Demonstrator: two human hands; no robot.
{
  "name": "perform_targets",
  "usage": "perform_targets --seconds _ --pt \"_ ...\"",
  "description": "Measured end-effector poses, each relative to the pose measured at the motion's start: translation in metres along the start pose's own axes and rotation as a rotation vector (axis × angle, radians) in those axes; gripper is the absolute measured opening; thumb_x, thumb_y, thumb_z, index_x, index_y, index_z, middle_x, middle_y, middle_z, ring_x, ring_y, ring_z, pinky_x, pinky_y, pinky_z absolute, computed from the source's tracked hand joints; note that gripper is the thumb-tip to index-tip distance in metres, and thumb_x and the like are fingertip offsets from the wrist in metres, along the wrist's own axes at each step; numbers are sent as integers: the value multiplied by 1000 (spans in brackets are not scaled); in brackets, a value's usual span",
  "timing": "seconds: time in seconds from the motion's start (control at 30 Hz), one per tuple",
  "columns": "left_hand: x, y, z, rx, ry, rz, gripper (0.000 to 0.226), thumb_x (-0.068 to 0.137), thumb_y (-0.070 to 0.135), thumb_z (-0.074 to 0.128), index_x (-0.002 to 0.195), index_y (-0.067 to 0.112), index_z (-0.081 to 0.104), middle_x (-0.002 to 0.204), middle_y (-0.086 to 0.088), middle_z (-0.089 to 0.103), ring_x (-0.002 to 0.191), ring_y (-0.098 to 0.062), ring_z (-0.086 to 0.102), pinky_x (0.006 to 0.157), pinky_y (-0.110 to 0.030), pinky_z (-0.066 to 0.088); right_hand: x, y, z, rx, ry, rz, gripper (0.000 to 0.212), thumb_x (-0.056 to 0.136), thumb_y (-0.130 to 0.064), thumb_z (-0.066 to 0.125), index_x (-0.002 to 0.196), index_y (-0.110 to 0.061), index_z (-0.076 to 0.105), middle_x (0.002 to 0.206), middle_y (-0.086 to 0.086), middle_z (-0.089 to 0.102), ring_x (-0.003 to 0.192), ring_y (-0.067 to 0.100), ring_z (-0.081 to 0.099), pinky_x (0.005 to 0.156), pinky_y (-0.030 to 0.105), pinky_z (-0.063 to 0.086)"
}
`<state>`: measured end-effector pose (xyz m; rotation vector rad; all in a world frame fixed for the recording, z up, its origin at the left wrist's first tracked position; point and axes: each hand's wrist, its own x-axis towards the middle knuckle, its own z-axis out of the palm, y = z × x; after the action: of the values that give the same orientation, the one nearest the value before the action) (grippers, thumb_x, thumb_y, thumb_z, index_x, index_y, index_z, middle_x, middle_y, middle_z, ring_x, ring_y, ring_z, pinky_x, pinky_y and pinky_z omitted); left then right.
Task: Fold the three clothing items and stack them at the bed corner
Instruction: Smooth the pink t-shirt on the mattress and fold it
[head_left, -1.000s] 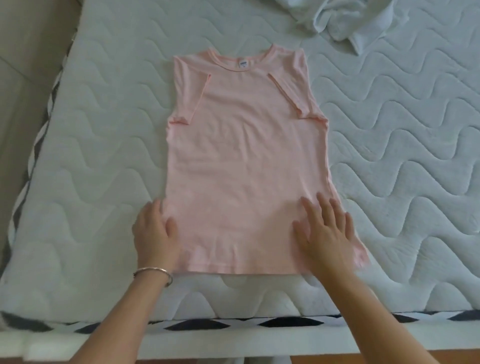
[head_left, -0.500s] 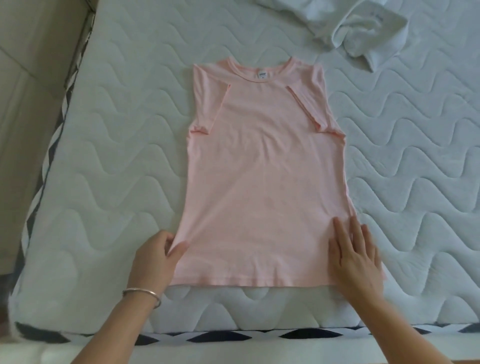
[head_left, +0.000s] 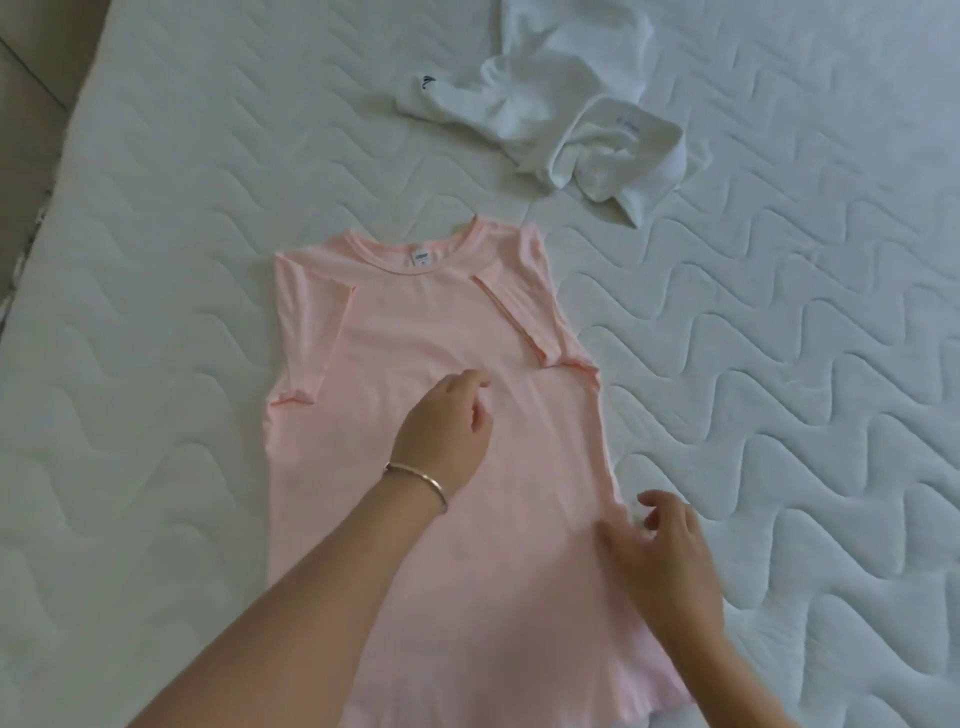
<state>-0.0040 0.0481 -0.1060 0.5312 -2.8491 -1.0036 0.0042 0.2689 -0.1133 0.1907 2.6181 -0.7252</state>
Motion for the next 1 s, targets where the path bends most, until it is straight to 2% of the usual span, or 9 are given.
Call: perform_targets --seconds 0.17,0.27,0.37,0.53,0.63,0.7,0.8,0.9,1.0 --pt "114 53 34 -65 -33 -102 27 87 9 47 113 6 54 110 -18 57 103 -33 52 86 -35 42 36 -20 -12 -154 -204 -55 23 79 -48 57 81 -26 48 72 -11 54 68 8 50 55 25 35" --pt "155 64 50 125 -181 -133 39 90 25 47 126 11 39 119 -18 53 107 -35 51 85 -37 40 53 -21 -18 -123 -271 -58 29 77 -48 59 67 -26 42 70 -8 55 68 11 51 60 27 37" --pt "178 69 63 331 -276 -139 53 90 35 44 134 14 23 120 -18 53 103 -35 54 73 -35 39 62 -18 -20 -134 -332 -80 33 76 -52 56 64 -27 39 75 -7 55 74 12 53 61 26 37" --pt "193 71 70 507 -301 -139 51 90 12 38 135 10 14 119 -19 51 96 -37 55 66 -36 36 68 -14 -22 -203 -392 -168 37 81 -54 49 64 -25 34 74 -7 50 72 9 46 60 24 33" --pt "191 69 67 538 -322 -83 39 91 5 34 129 12 26 114 -21 52 83 -35 50 64 -37 34 67 -17 -24 -234 -419 -172 37 83 -54 45 63 -24 35 68 -6 47 72 8 44 60 24 33" --pt "188 64 64 487 -292 -72 25 92 8 33 116 9 41 112 -23 53 85 -37 51 65 -36 34 63 -19 -24 -236 -422 -164 37 85 -53 44 64 -24 35 72 -5 49 73 8 45 59 22 33" --pt "180 53 55 279 -180 -141 22 92 17 37 100 5 54 106 -24 59 96 -40 54 76 -38 41 53 -24 -23 -253 -409 -172 37 89 -53 39 67 -24 31 71 -5 47 75 12 48 61 27 33" --pt "163 46 39 62 -91 -211 17 84 28 55 89 12 52 95 -13 63 91 -32 55 79 -35 45 39 -34 -24 -284 -469 -188 24 93 -50 33 86 -28 30 81 -8 50 89 19 60 64 29 35" --pt "145 33 17 -102 -8 -255 20 78 16 64 91 13 49 87 -5 53 88 -28 53 73 -28 36 20 -48 -25 -365 -544 -254 21 92 -46 36 102 -29 29 87 -8 49 93 21 59 66 30 34"
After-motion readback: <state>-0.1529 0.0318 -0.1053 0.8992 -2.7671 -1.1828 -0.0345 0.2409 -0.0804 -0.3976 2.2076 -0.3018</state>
